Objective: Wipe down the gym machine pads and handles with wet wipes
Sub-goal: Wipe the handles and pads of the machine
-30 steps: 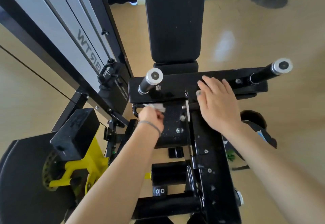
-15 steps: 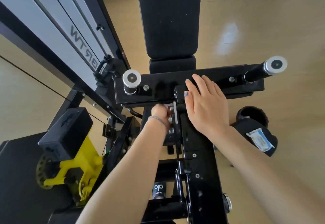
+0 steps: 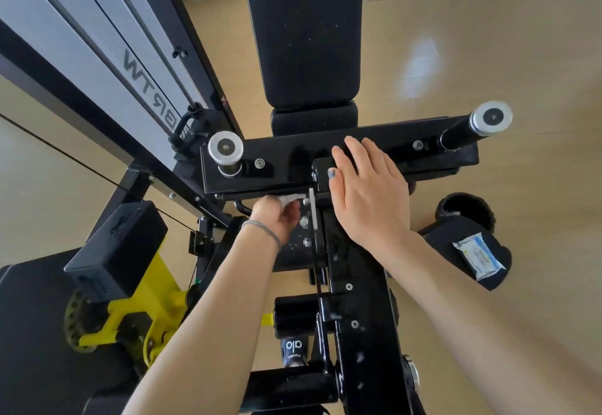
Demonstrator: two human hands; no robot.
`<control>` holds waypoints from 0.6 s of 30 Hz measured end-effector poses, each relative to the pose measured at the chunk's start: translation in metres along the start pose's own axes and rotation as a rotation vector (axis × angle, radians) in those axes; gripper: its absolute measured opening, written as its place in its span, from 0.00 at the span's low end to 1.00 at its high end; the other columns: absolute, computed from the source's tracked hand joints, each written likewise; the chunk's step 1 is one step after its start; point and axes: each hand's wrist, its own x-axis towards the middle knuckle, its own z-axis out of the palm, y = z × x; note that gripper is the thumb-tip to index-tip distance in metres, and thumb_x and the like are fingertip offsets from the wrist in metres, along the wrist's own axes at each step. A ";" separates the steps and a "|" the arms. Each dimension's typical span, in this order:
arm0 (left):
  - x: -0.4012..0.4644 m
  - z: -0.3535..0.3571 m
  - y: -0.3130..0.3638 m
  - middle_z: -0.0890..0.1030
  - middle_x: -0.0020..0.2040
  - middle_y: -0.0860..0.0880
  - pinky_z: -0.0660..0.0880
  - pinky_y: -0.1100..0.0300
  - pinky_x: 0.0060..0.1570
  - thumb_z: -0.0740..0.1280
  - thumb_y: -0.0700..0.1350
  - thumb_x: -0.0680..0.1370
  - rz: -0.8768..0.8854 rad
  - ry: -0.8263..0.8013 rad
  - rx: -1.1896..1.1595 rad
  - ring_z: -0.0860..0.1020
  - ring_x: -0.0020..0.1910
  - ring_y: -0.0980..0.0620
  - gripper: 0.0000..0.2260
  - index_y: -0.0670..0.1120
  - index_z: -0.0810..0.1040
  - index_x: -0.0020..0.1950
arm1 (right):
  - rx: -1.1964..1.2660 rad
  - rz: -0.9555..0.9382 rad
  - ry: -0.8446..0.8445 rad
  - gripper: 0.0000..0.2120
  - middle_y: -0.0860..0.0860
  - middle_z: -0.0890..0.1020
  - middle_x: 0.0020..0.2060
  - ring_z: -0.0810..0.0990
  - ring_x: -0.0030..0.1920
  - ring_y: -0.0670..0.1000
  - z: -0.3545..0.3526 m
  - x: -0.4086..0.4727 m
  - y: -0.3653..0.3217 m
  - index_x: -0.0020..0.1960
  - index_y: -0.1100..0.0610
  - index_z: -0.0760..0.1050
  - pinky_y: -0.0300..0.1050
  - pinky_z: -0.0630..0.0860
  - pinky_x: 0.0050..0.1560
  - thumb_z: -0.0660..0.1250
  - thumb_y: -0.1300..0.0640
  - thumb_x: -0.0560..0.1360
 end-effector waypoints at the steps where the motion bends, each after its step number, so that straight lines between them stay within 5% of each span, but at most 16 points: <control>1: -0.009 0.007 -0.002 0.75 0.21 0.51 0.71 0.64 0.21 0.56 0.38 0.84 -0.019 -0.032 0.086 0.74 0.19 0.56 0.09 0.43 0.73 0.47 | 0.005 -0.003 -0.007 0.26 0.56 0.71 0.74 0.68 0.74 0.59 0.000 0.000 0.001 0.74 0.57 0.71 0.56 0.67 0.74 0.45 0.48 0.86; 5: -0.045 0.016 -0.008 0.79 0.30 0.50 0.73 0.62 0.33 0.60 0.48 0.82 0.081 -0.106 0.359 0.76 0.28 0.53 0.11 0.46 0.76 0.43 | 0.083 -0.044 0.011 0.26 0.56 0.74 0.72 0.69 0.74 0.59 -0.004 -0.001 0.006 0.73 0.58 0.72 0.57 0.62 0.77 0.45 0.48 0.86; 7: -0.057 0.009 -0.007 0.79 0.38 0.48 0.72 0.59 0.37 0.58 0.49 0.81 0.319 -0.065 0.565 0.75 0.36 0.51 0.12 0.45 0.75 0.43 | 0.173 -0.010 0.075 0.24 0.55 0.77 0.68 0.71 0.72 0.57 -0.006 -0.006 0.012 0.70 0.59 0.75 0.57 0.59 0.78 0.47 0.50 0.86; 10: -0.079 0.003 -0.009 0.70 0.38 0.52 0.67 0.59 0.36 0.59 0.48 0.83 0.738 -0.071 0.751 0.68 0.37 0.53 0.12 0.47 0.65 0.40 | 0.298 0.160 0.097 0.25 0.54 0.77 0.67 0.71 0.72 0.55 -0.006 -0.013 0.023 0.69 0.59 0.75 0.58 0.58 0.78 0.46 0.49 0.85; 14: -0.079 0.012 -0.018 0.77 0.45 0.50 0.73 0.54 0.42 0.63 0.44 0.81 1.376 -0.019 1.241 0.73 0.46 0.48 0.05 0.46 0.77 0.48 | 0.514 0.203 -0.026 0.28 0.55 0.68 0.76 0.62 0.78 0.54 -0.008 -0.018 0.029 0.78 0.59 0.65 0.55 0.57 0.79 0.43 0.47 0.85; 18: -0.082 0.025 -0.046 0.83 0.57 0.46 0.79 0.50 0.56 0.66 0.39 0.77 1.563 -0.076 1.460 0.81 0.57 0.44 0.12 0.43 0.81 0.60 | 0.542 0.205 -0.095 0.27 0.51 0.59 0.81 0.53 0.81 0.50 -0.012 -0.014 0.043 0.82 0.56 0.57 0.52 0.50 0.81 0.42 0.48 0.86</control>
